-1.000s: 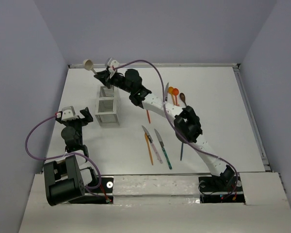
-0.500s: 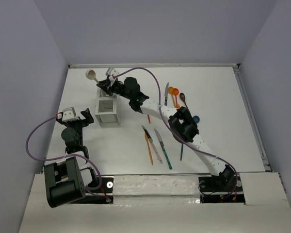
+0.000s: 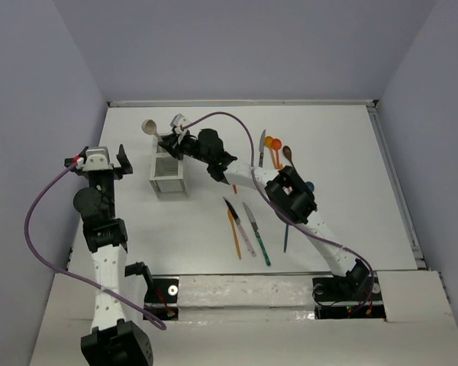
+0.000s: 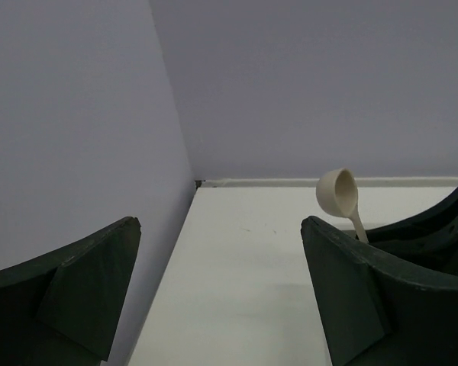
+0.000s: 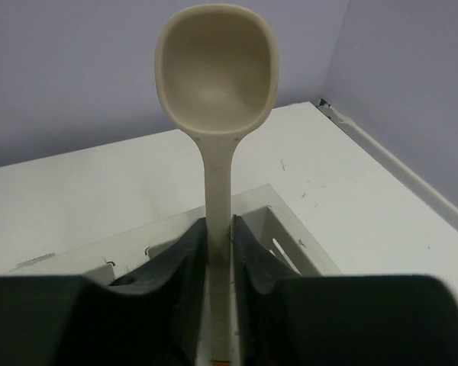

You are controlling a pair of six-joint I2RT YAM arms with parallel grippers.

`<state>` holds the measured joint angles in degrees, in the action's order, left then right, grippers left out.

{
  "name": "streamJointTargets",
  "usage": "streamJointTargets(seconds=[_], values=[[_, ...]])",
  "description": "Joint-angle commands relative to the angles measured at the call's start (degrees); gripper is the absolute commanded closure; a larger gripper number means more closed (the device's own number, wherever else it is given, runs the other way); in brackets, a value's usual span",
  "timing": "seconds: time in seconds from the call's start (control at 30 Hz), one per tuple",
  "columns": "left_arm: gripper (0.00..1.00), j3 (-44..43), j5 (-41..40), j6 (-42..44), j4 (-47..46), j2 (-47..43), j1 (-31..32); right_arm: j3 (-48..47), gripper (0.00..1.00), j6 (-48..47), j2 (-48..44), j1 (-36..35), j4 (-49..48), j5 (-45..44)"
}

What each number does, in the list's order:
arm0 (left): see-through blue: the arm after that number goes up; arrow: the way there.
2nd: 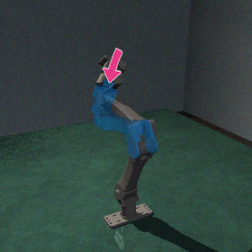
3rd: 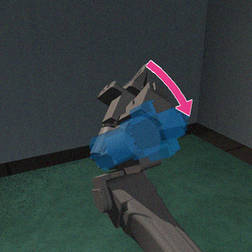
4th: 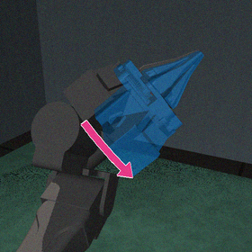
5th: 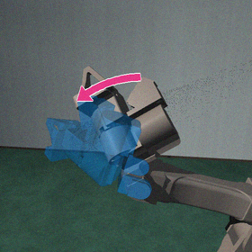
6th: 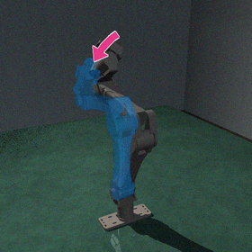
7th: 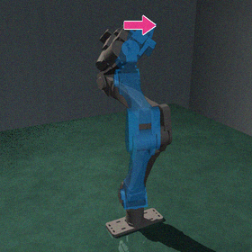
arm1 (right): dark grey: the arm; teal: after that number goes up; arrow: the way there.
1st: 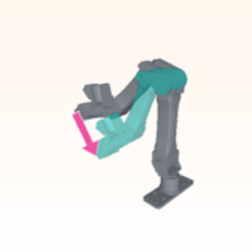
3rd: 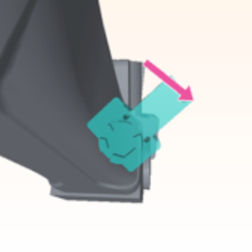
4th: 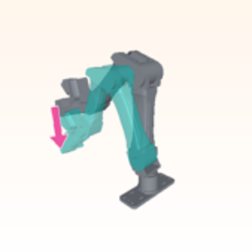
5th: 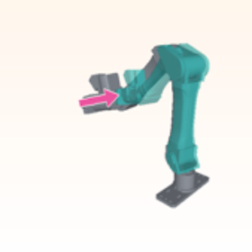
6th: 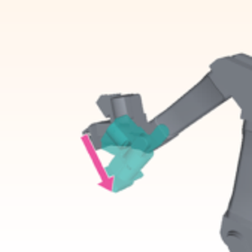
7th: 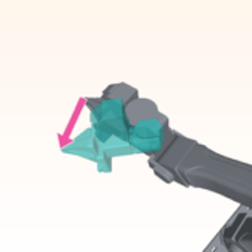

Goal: Sort the eating utensils into containers

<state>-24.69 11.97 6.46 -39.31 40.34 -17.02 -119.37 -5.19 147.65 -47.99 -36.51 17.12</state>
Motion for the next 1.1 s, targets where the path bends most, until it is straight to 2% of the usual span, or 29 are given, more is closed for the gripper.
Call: streamJointTargets(seconds=[0.0,0.07,0.2,0.33,0.43,0.53,0.57,0.67,0.7,0.77,0.8,0.9,1.07], values=[[0.01,-4.75,-0.72,9.18,22.04,-3.77,-0.47,1.33,0.67,-0.61,-5.44,0.0,-4.53,-0.6],[0.01,-4.85,-0.19,10.85,26.63,-4.91,-0.47,2.12,0.55,-0.61,-5.89,0.0,-4.62,-0.6],[0.01,-1.6,0.16,10.33,26.75,-6.76,-0.47,2.92,0.45,-0.7,-7.64,0.0,-4.71,-1.04],[0.01,0.25,0.69,7.17,25.69,-7.11,-0.56,5.11,0.44,-1.22,-11.25,0.0,-4.71,-1.57],[0.01,2.62,1.3,6.46,22.71,-7.73,-0.56,9.15,0.42,-1.4,-17.56,0.0,-3.05,-3.67],[0.01,4.65,1.04,6.38,21.37,-8.26,-0.74,12.31,0.42,-1.57,-26.87,0.0,7.91,-8.94],[0.01,4.82,0.95,6.37,21.38,-8.34,-0.83,12.49,0.41,-1.66,-31.07,0.61,16.65,-12.52],[0.01,5.17,1.83,6.64,21.29,-9.4,-0.91,13.81,0.39,-0.09,-36.19,3.15,30.05,-17.55],[0.01,5.35,2.18,6.64,21.12,-9.66,-0.91,14.51,0.38,2.44,-38.99,6.21,38.19,-19.3],[0.01,5.88,2.54,6.72,20.77,-10.36,-1.0,17.93,0.37,5.18,-41.47,12.43,47.27,-21.69],[0.01,6.4,2.54,6.81,19.72,-10.89,-0.91,19.16,0.37,9.45,-42.53,15.0,49.76,-21.0],[0.01,7.46,0.96,6.9,18.66,-11.42,-1.0,22.86,0.36,13.18,-44.47,23.95,57.76,-18.18],[0.01,7.02,-1.06,8.13,18.83,-11.25,-1.0,23.48,0.33,9.42,-41.23,27.86,66.37,-24.24]])
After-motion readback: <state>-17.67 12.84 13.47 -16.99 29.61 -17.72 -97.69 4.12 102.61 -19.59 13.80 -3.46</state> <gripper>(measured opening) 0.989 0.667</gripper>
